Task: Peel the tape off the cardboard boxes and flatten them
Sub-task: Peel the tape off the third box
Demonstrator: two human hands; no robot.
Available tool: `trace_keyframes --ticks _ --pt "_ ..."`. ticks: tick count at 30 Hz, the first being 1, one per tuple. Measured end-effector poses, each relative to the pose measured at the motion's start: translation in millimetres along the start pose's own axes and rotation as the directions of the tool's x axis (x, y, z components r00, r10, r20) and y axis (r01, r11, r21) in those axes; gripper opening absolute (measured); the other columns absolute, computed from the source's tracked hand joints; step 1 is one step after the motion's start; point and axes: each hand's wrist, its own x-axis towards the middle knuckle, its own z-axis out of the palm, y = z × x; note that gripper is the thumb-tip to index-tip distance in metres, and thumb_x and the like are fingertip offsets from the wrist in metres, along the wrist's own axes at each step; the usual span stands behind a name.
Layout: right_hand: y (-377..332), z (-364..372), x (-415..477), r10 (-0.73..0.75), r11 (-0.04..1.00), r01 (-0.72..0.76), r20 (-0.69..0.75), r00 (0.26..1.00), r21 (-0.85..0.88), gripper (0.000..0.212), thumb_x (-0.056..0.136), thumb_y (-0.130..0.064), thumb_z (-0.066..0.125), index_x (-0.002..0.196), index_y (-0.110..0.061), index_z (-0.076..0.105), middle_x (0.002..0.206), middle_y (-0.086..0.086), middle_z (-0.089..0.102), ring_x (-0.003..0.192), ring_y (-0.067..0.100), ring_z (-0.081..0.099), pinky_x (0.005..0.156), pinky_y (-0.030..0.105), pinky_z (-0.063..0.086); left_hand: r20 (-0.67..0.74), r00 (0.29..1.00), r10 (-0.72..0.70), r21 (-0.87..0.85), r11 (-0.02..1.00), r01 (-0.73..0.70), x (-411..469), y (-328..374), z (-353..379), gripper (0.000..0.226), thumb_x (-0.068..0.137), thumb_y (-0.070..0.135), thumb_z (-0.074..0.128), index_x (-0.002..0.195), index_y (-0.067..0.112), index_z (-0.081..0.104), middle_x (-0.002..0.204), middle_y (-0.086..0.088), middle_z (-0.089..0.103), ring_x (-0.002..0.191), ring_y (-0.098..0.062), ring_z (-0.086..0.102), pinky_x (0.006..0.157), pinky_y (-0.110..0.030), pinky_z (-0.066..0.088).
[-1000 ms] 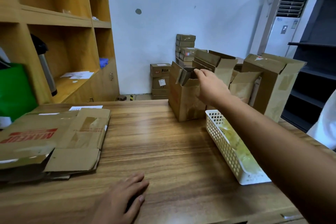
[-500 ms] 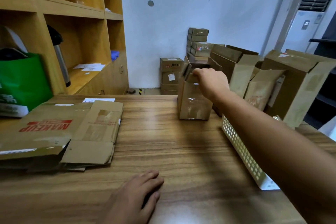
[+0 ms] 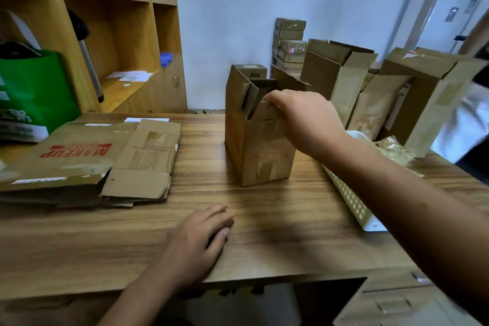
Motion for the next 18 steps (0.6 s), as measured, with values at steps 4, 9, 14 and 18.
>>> trace_keyframes --ticks 4,9,14,18 --pt "-11.8 -19.9 -30.6 -0.028 0.999 0.027 0.005 1.0 0.028 0.041 0.095 -0.007 0.061 0.127 -0.031 0.062 0.113 -0.007 0.071 0.103 0.021 0.066 0.078 0.029 0.033 -0.016 1.0 -0.019 0.036 0.999 0.019 -3.9 -1.3 -1.7 0.041 0.1 0.049 0.043 0.141 0.051 0.046 0.146 0.039 0.028 0.131 0.013 0.03 0.104 -0.021 0.036" --pt "-19.5 -42.9 -61.4 -0.049 0.995 0.05 -0.016 0.999 0.083 0.043 0.089 -0.003 0.067 0.124 -0.029 0.064 0.107 -0.008 0.071 0.099 0.021 0.066 0.084 0.032 0.041 -0.056 0.997 -0.061 0.033 0.997 0.063 -5.8 0.7 0.4 0.051 0.097 0.058 0.035 0.147 0.05 0.034 0.147 0.041 0.021 0.129 0.008 0.037 0.101 -0.029 0.043" --pt "-24.9 -60.8 -80.4 -0.041 0.982 0.052 -0.063 0.997 0.183 0.033 0.097 -0.007 0.059 0.123 -0.027 0.067 0.107 -0.009 0.072 0.102 0.02 0.066 0.096 0.042 0.047 -0.075 0.996 -0.039 0.004 0.999 0.04 -6.4 5.5 -4.9 0.056 0.096 0.061 0.032 0.148 0.061 0.013 0.15 0.049 0.003 0.134 0.015 0.022 0.104 -0.029 0.037" --pt "-21.0 -72.8 -87.1 -0.007 0.945 0.041 -0.104 0.995 0.326 0.025 0.102 -0.013 0.054 0.119 -0.025 0.068 0.107 -0.01 0.072 0.103 0.017 0.066 0.093 0.041 0.05 -0.156 0.988 -0.024 -0.09 0.996 0.01 -7.0 13.9 -15.9 0.051 0.1 0.059 0.03 0.149 0.061 0.016 0.156 0.042 0.007 0.137 0.023 0.012 0.105 -0.032 0.031"
